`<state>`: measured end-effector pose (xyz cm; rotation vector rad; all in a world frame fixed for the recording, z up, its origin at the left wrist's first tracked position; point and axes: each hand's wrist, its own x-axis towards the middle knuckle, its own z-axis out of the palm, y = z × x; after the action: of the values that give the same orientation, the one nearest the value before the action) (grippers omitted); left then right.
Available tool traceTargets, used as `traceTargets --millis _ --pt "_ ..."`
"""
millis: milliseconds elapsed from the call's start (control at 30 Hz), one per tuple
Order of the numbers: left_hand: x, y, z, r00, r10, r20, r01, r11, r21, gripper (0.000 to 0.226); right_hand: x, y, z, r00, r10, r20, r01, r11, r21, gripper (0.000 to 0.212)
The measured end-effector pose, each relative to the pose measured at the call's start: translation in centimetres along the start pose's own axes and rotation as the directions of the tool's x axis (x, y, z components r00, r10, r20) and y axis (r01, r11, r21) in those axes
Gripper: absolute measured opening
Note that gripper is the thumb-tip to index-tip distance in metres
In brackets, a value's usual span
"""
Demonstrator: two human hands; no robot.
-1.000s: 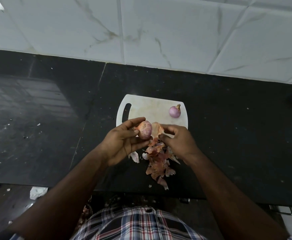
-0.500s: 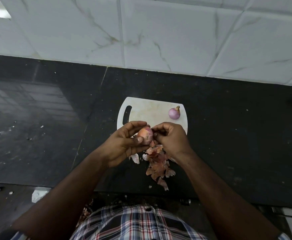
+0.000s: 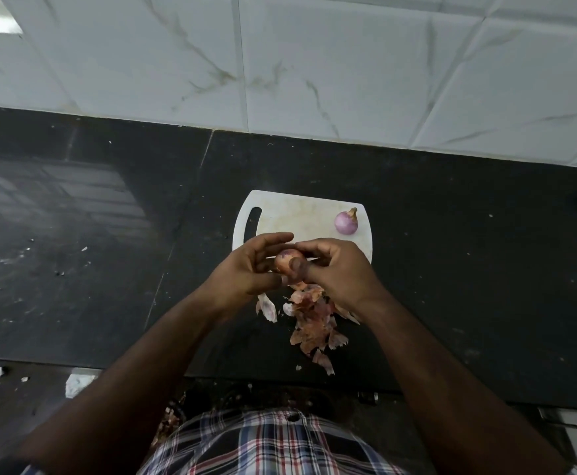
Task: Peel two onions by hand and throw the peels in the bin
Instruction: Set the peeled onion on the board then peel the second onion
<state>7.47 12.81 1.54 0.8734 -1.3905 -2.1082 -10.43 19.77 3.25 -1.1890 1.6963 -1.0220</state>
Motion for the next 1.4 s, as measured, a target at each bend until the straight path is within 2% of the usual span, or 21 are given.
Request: traceTargets --millis 67,133,267,433,500,567,633,700,833,967,1133,1233,1300,1400 --pt "0.1 0.1 0.4 0.997 0.010 -0.076 -0.006 0.998 0.059 0.065 0.2 0.2 0.5 0.997 -0.011 -0.073 0.012 1.000 0.011 0.034" --pt "0.0 0.0 0.7 0.990 0.027 -0.138 -0.016 0.997 0.080 0.054 0.3 0.6 1.1 0.990 -0.009 -0.138 0.014 0.999 0.036 0.034" --pt "-0.2 -0.4 0.8 0.990 0.057 -0.133 -0.050 0.997 0.059 0.050 0.4 1.0 1.5 0.986 0.006 -0.167 0.013 0.994 0.109 0.028" --pt "-0.4 -0.3 0.5 0.988 0.087 -0.129 -0.082 0.996 0.042 0.050 0.6 0.8 1.5 0.987 0.016 -0.163 0.008 0.989 0.150 0.017" --pt "-0.5 -0.1 0.6 0.986 0.097 -0.137 -0.089 0.994 0.066 0.050 0.7 0.7 1.5 0.986 0.036 -0.165 0.001 0.975 0.221 0.015" --pt "-0.4 0.0 0.7 0.982 0.107 -0.154 -0.090 0.990 0.113 0.052 0.8 0.7 1.1 0.991 0.047 -0.122 -0.020 0.975 0.220 0.009" --pt "-0.3 0.1 0.8 0.980 0.111 -0.164 -0.089 0.986 0.138 0.054 0.7 0.6 1.0 0.998 0.001 -0.062 0.005 0.996 0.086 0.029" --pt "-0.2 0.1 0.9 0.980 0.114 -0.160 -0.093 0.986 0.136 0.055 0.5 0.5 1.3 0.996 -0.043 -0.072 0.046 0.998 0.040 0.036" --pt "-0.2 0.1 0.4 0.985 0.113 -0.130 -0.098 0.988 0.115 0.055 0.5 0.5 1.3 0.993 -0.044 -0.113 0.059 0.989 0.138 0.035" --pt "-0.3 0.2 0.3 0.989 0.117 -0.094 -0.109 0.990 0.091 0.055 0.4 0.3 0.8 0.995 -0.043 -0.090 0.062 0.974 0.219 0.037" --pt "-0.4 0.3 0.4 0.990 0.120 -0.077 -0.117 0.992 0.050 0.057 0.4 0.2 0.6 0.999 0.017 -0.032 -0.001 0.904 0.427 0.028" --pt "-0.6 0.3 0.4 0.990 0.114 -0.088 -0.111 0.993 0.042 0.055 0.5 0.0 0.4 0.998 0.045 -0.037 -0.026 0.909 0.416 0.011" --pt "-0.6 0.4 0.6 0.987 0.123 -0.100 -0.118 0.991 0.062 0.056 0.6 0.1 0.2 0.997 0.051 -0.052 -0.028 0.924 0.382 0.013" --pt "-0.5 0.7 0.8 0.985 0.127 -0.114 -0.114 0.987 0.115 0.056 0.6 -0.2 0.0 0.999 0.039 -0.001 -0.036 0.933 0.359 0.017"
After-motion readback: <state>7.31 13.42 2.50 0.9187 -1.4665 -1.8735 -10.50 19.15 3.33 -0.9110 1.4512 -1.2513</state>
